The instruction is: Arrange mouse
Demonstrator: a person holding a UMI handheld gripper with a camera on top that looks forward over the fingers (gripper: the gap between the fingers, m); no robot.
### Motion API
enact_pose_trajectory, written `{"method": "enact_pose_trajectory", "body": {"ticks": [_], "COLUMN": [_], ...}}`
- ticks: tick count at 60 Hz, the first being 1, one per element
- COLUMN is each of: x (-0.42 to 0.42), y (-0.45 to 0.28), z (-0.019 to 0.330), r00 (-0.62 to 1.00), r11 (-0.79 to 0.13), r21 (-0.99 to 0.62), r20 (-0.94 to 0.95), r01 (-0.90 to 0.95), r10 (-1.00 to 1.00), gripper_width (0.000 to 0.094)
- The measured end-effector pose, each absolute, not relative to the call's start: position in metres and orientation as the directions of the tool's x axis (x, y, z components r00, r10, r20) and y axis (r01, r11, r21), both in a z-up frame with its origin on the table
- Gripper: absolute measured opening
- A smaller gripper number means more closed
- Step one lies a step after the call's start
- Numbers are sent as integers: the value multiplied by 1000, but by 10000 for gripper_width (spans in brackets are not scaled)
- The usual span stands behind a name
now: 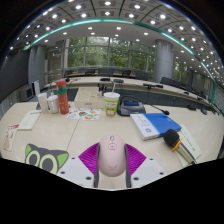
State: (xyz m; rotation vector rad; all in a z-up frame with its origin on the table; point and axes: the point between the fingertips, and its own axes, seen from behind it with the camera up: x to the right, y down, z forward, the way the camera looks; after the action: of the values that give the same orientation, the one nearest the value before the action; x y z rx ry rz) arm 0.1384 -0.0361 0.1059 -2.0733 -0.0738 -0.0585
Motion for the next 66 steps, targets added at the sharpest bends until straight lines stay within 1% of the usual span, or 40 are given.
{"method": "enact_pose_trajectory", "body": {"ticks": [3, 7, 9, 13, 18, 24, 27, 34, 35, 39, 42, 44, 46, 48, 50, 51, 54, 66], "x": [113, 76, 51, 3, -53, -100, -113, -124, -125, -130, -128, -124, -121, -119, -118, -117, -114, -114], "y": [-43, -54, -62, -70, -79, -84, -83, -87, -90, -94, -95, -100, -105, -107, -116, -120, -137, -224], "z": [138, 167, 173, 172, 146, 94, 64, 12, 6, -10, -7, -7, -4, 5, 14, 20, 43, 141], "r00": [997, 998, 998, 998, 996, 995, 995, 997, 997, 997, 996, 997, 998, 998, 998, 998, 999, 999], "r11": [-439, -408, -403, -413, -448, -504, -534, -588, -592, -608, -593, -606, -613, -610, -609, -609, -601, -567], "r21": [-896, -910, -913, -909, -893, -863, -845, -808, -805, -794, -805, -794, -789, -791, -792, -792, -798, -822], "r20": [70, 64, 57, 24, -5, -23, -30, -22, -20, -34, -21, -6, 7, 8, 7, 7, 11, 33], "r01": [71, 69, 68, 48, 35, 30, 26, 26, 26, 17, 31, 39, 46, 48, 47, 44, 40, 49], "r10": [20, 27, 38, 62, 88, 98, 96, 74, 72, 73, 81, 72, 66, 69, 67, 64, 52, 39], "gripper_width": [357, 358, 359, 358, 358, 357, 358, 362, 366, 445, 498, 573, 701, 867, 831, 829, 865, 855]}}
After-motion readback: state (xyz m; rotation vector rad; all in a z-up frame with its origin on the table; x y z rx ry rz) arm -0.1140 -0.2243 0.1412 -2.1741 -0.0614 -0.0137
